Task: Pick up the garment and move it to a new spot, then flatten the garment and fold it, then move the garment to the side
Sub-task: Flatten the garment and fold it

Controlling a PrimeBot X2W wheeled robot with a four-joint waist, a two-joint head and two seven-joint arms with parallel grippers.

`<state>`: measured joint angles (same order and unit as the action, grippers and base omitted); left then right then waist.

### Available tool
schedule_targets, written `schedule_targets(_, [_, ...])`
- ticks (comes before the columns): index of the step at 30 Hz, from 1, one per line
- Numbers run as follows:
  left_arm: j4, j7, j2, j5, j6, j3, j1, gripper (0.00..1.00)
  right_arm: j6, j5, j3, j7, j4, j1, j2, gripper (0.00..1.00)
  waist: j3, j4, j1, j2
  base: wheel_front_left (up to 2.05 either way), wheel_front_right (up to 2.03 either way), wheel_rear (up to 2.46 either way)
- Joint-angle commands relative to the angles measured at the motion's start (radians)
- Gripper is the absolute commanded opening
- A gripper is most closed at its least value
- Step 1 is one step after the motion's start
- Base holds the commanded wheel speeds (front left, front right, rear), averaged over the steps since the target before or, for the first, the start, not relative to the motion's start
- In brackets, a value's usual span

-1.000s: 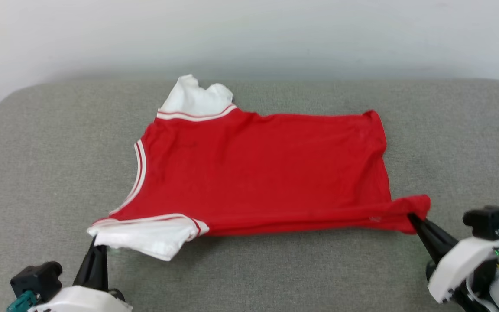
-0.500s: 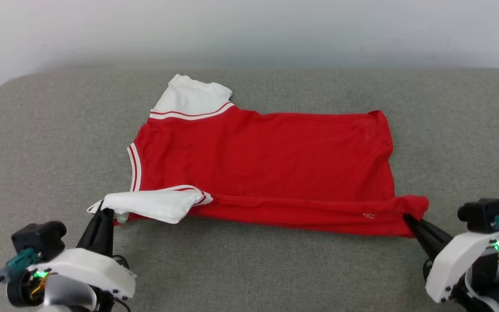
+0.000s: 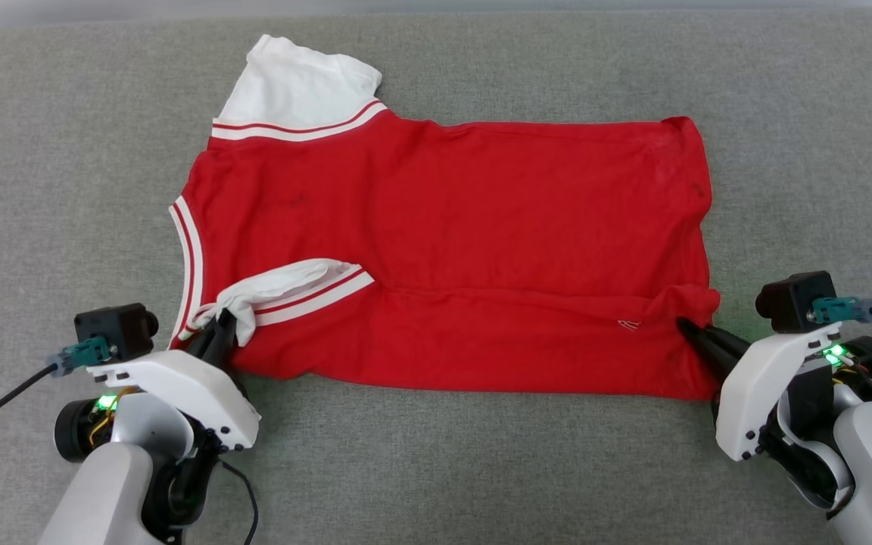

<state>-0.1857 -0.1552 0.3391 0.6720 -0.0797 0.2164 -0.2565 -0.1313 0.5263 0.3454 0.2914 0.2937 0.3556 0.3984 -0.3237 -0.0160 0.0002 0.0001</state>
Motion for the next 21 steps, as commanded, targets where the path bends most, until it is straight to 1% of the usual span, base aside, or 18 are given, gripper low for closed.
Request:
schedule_targets(1, [-0.015,0.009,-0.004,0.0,0.008,0.002,-0.02,0.84,0.001,0.01,0.014,-0.016,0.017,0.014,0.004,1.0,0.001,0.003,-0.0002,-0.0001,0.0,0.0,0.0])
schedule_targets(2, [-0.024,0.018,-0.008,0.0,0.013,0.004,-0.027,1.0,0.001,0.011,0.016,-0.037,0.023,0.017,0.008,1.0,0.005,0.006,-0.0002,-0.0001,0.0,0.0,0.0])
schedule_targets(5, [-0.046,0.049,-0.013,0.002,0.022,-0.003,-0.041,1.0,0.001,0.018,0.014,-0.114,0.017,0.012,0.015,1.0,0.026,0.014,-0.0002,-0.0001,0.0,0.0,0.0])
schedule_targets(8, [-0.053,0.072,-0.005,0.008,0.032,-0.014,-0.044,1.0,0.001,0.019,-0.003,-0.219,-0.008,-0.008,0.013,1.0,0.058,0.015,-0.0002,-0.0001,0.0,0.0,0.0])
schedule_targets(12, [-0.027,0.062,0.023,0.007,0.031,-0.021,-0.019,1.0,0.001,-0.001,-0.043,-0.336,-0.049,-0.044,0.004,1.0,0.108,0.009,-0.0002,-0.0001,0.0,0.0,0.0])
schedule_targets(13, [-0.027,0.062,0.023,0.007,0.031,-0.021,-0.019,1.0,0.001,-0.001,-0.043,-0.336,-0.049,-0.044,0.004,1.0,0.108,0.009,-0.0002,-0.0001,0.0,0.0,0.0])
schedule_targets(17, [0.037,0.006,0.075,0.005,0.02,-0.03,0.0,1.0,0.001,-0.042,-0.102,-0.396,-0.106,-0.093,-0.019,1.0,0.147,-0.001,-0.0002,-0.0001,0.0,0.0,0.0])
schedule_targets(21, [0.108,-0.113,0.151,0.018,0.017,-0.028,0.026,1.0,0.001,-0.088,-0.161,-0.401,-0.184,-0.14,-0.051,1.0,0.161,-0.013,-0.0002,-0.0001,0.0,0.0,0.0])
